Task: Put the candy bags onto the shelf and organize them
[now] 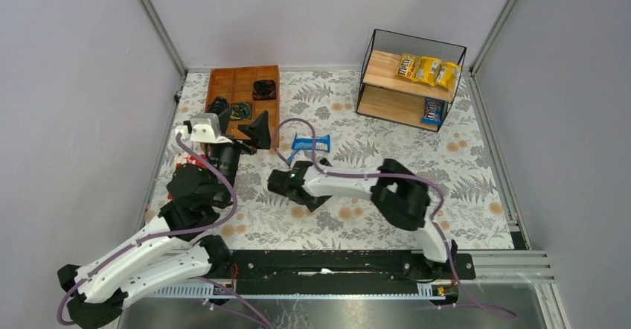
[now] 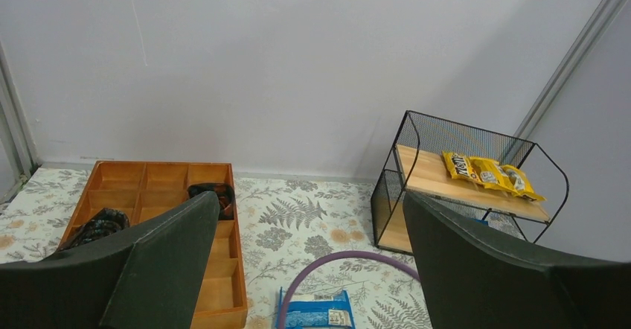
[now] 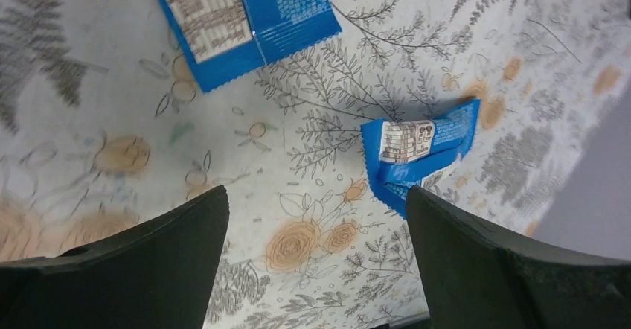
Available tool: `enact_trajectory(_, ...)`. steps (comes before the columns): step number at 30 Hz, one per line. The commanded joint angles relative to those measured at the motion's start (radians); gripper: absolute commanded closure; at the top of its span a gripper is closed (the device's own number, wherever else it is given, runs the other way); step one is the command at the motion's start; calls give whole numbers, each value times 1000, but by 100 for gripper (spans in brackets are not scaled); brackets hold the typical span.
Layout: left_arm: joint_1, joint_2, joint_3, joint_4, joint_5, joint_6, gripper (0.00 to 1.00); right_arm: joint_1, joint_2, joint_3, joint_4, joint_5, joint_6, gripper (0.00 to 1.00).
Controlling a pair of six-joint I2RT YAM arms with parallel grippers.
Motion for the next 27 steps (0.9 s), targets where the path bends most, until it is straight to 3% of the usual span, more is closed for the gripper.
enact_trajectory(1, -3, -38, 15, 35, -29, 6, 1, 0, 132, 140, -305, 206, 200, 7)
enact_trajectory(20, -3, -76, 3, 34, -33, 2, 1, -42, 299, 224, -375, 252, 211, 35)
enact_trajectory(27, -3, -81, -1, 35, -32, 2, 1, -59, 335, 257, -381, 242, 203, 38)
